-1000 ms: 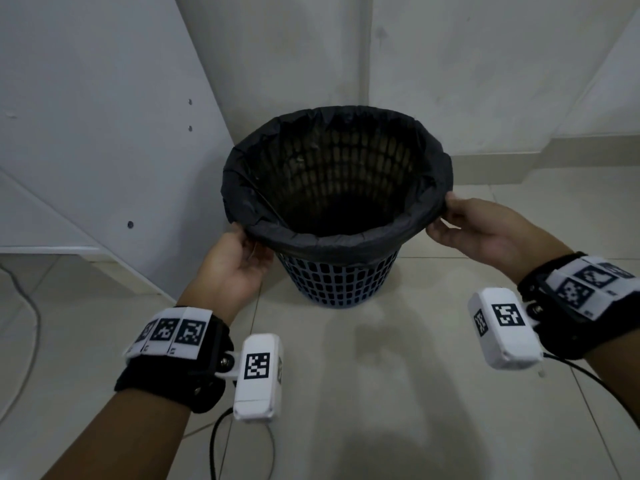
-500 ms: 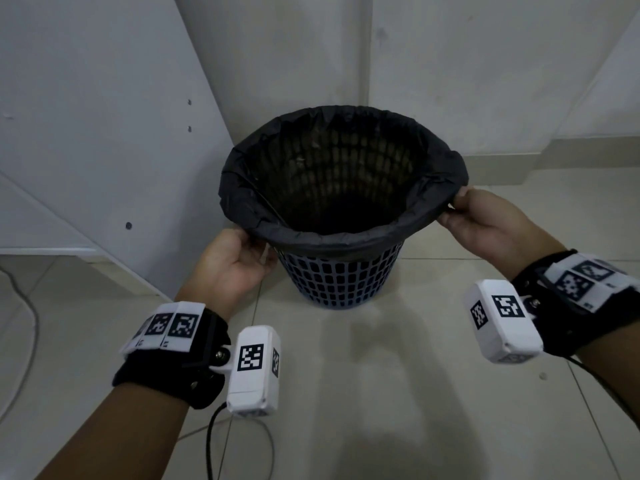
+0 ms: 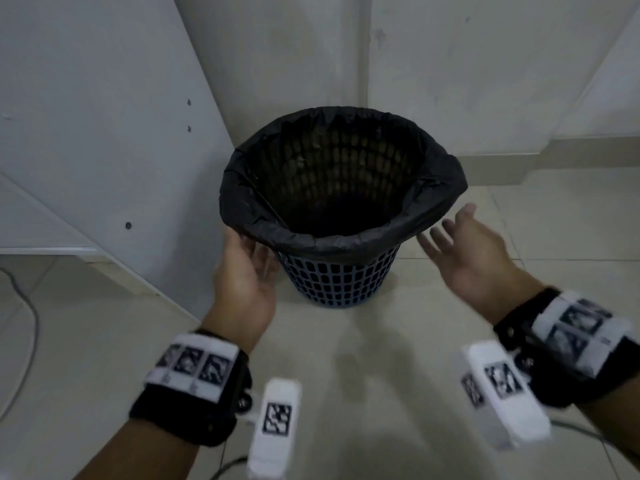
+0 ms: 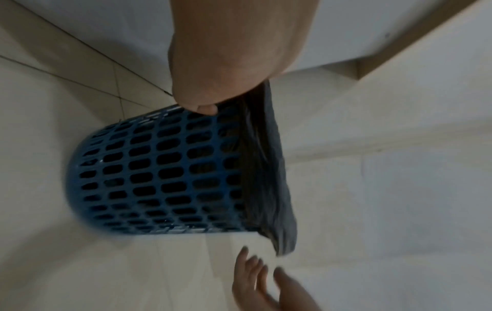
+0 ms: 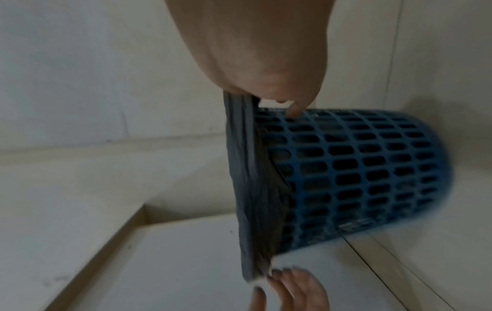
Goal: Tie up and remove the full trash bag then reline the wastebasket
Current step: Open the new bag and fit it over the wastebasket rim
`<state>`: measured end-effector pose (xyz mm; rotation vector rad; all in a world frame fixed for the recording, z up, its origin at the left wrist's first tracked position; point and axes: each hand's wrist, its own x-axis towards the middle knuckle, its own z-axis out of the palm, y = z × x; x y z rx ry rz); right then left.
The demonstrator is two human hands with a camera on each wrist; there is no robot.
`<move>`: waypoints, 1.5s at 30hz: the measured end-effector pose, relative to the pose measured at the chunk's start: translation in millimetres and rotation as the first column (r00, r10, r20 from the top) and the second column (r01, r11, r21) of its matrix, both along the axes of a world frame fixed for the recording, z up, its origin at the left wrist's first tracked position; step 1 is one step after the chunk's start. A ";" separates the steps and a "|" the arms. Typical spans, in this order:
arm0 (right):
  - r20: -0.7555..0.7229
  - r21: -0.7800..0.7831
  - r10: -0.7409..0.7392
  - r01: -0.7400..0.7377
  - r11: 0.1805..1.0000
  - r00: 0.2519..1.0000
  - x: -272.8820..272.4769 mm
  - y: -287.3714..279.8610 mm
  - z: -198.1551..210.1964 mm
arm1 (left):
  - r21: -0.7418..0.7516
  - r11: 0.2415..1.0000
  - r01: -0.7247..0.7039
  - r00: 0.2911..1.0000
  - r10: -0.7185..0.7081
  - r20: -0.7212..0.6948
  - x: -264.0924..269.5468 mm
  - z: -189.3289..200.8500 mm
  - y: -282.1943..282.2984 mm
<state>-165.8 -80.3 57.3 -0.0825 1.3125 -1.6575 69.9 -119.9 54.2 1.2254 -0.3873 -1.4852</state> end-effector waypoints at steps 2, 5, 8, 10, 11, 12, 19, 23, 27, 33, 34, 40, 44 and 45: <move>-0.030 0.023 0.042 -0.042 0.999 0.999 21.5 18.6 -7.1 | -0.009 1.000 0.021 0.998 -0.020 0.066 -10.3 -7.9 21.0; -0.051 -0.008 0.184 -0.185 0.983 0.982 53.2 37.0 -12.1 | -0.053 0.996 0.071 0.990 -0.064 0.124 -24.0 -13.8 43.7; -0.095 -0.052 0.258 -0.264 0.963 0.961 69.0 43.3 -15.1 | -0.106 0.987 0.121 0.982 -0.103 0.161 -32.0 -15.7 53.6; -0.108 -0.086 0.274 -0.284 0.955 0.956 71.5 42.6 -16.0 | -0.126 0.983 0.134 0.980 -0.112 0.164 -32.9 -18.5 55.6; -0.105 -0.100 0.273 -0.284 0.954 0.956 70.8 41.5 -15.8 | -0.128 0.982 0.138 0.981 -0.117 0.158 -32.6 -20.1 55.8; -0.095 -0.116 0.274 -0.284 0.952 0.957 69.9 40.6 -14.6 | -0.121 0.983 0.138 0.982 -0.120 0.144 -32.1 -21.0 55.5; 0.072 -0.224 0.280 -0.258 0.940 0.957 61.5 34.3 -5.8 | -0.017 0.984 0.180 0.980 -0.181 -0.084 -26.9 -11.7 46.1; 0.186 -0.248 0.302 -0.253 0.935 0.935 53.3 34.1 3.5 | 0.002 0.985 0.174 0.976 -0.172 -0.133 -27.3 -2.7 42.6; 0.211 -0.255 0.294 -0.238 0.937 0.932 49.2 34.2 12.0 | 0.037 0.982 0.188 0.972 -0.180 -0.150 -24.4 -3.5 45.1; 0.104 -0.227 0.241 -0.213 0.950 0.965 57.2 29.2 7.2 | 0.033 0.986 0.165 0.970 -0.156 -0.187 -26.5 -0.6 55.7; 0.104 -0.232 0.245 -0.216 0.948 0.964 59.2 29.6 7.1 | 0.016 0.987 0.161 0.968 -0.155 -0.196 -27.5 2.1 56.4; 0.092 -0.229 0.425 -0.396 0.889 0.901 82.0 37.2 2.6 | -0.060 0.993 0.101 0.974 -0.111 -0.199 -19.7 7.9 39.6; 0.102 -0.208 0.358 -0.332 0.920 0.928 81.5 38.5 -0.1 | -0.071 0.996 0.048 0.977 -0.062 -0.205 -5.3 10.9 21.9; 0.112 -0.209 0.325 -0.297 0.932 0.939 78.7 38.6 -0.9 | -0.072 0.996 0.048 0.975 -0.063 -0.213 -1.9 11.7 16.9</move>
